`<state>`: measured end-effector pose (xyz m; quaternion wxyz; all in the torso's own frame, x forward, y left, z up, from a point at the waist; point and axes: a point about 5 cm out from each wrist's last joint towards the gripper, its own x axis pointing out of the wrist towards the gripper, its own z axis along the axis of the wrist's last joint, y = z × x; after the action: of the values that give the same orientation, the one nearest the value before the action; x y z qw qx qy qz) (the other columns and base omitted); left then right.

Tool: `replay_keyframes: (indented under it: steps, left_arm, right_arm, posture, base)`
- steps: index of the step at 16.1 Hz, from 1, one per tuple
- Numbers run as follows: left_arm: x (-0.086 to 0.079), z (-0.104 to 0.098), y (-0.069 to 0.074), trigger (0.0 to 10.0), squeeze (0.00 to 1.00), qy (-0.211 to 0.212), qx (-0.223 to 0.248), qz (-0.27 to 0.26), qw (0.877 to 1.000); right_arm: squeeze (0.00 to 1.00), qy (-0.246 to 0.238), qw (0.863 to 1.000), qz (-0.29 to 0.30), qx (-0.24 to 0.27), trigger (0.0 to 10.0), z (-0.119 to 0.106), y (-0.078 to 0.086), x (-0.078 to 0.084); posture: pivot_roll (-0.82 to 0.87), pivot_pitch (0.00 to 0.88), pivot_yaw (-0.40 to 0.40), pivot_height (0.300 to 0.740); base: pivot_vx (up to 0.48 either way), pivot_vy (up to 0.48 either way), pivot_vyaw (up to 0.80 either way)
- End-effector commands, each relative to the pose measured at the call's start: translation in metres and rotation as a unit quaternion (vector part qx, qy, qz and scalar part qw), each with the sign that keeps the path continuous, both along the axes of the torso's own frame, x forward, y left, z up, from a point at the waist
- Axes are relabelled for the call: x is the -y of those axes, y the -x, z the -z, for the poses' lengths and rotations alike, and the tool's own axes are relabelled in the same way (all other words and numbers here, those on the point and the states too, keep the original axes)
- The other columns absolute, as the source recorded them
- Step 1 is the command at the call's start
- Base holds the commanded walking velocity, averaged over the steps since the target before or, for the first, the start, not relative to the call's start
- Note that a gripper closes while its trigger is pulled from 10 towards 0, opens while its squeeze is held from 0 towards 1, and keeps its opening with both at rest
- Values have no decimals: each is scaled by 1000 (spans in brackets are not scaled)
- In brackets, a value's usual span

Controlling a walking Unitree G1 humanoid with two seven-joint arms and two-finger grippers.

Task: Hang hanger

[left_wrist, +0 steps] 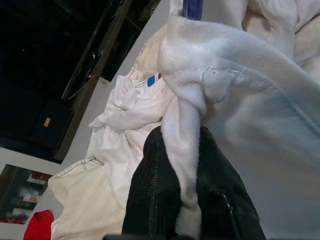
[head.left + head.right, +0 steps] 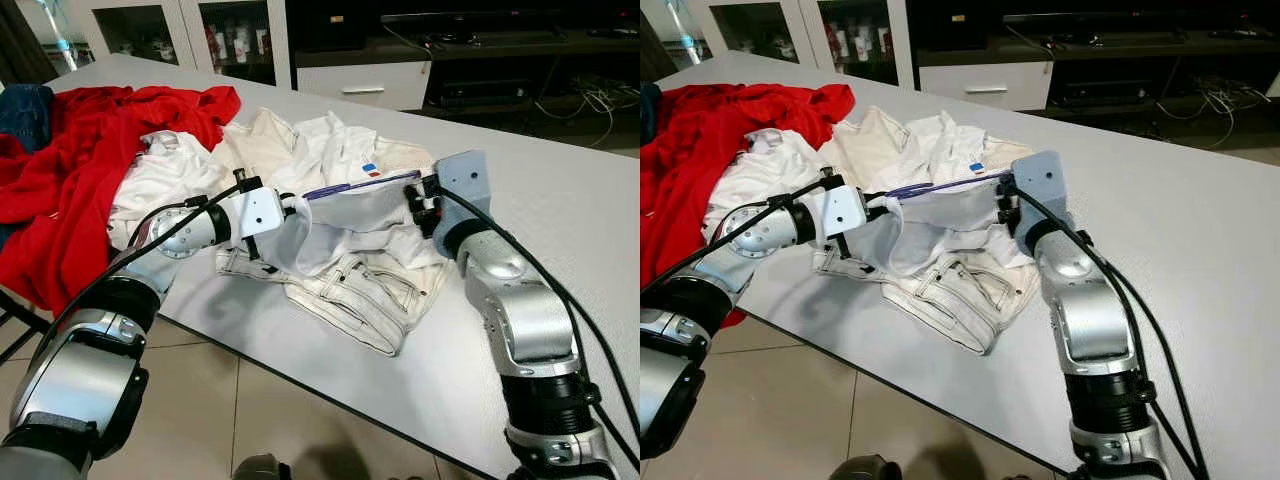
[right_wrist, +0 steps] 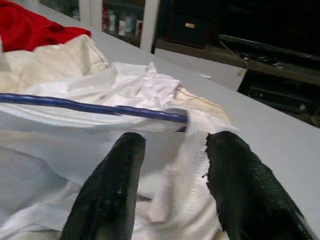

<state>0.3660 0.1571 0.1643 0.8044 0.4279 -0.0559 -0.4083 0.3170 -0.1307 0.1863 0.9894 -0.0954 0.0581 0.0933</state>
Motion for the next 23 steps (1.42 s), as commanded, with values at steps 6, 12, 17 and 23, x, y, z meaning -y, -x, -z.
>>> replay_keyframes:
  steps: [6, 12, 17, 23]
  left_arm:
    - [-1, -4, -1, 10000, 0, 6, 9, -4, 1000]
    - [0, -5, -1, 10000, 0, 7, 11, -3, 1000]
    - [0, -4, 0, 10000, 0, 8, 12, -1, 1000]
    - [1, -5, 0, 10000, 0, 8, 13, 1, 1000]
  right_arm:
    - [0, 31, 997, 46, -47, 10000, 23, -4, 13]
    - [0, 7, 999, 29, -45, 0, 28, -11, 7]
    - [0, -42, 998, 5, -41, 0, 27, -10, 1]
    - [0, -45, 997, -2, -55, 0, 34, -7, 0]
  posture:
    - [129, 0, 42, 740]
    - [132, 0, 41, 740]
    - [134, 0, 40, 740]
    - [133, 0, 43, 740]
  base:
    - [0, 0, 0]
    - [0, 0, 0]
    - [0, 0, 0]
    - [0, 0, 0]
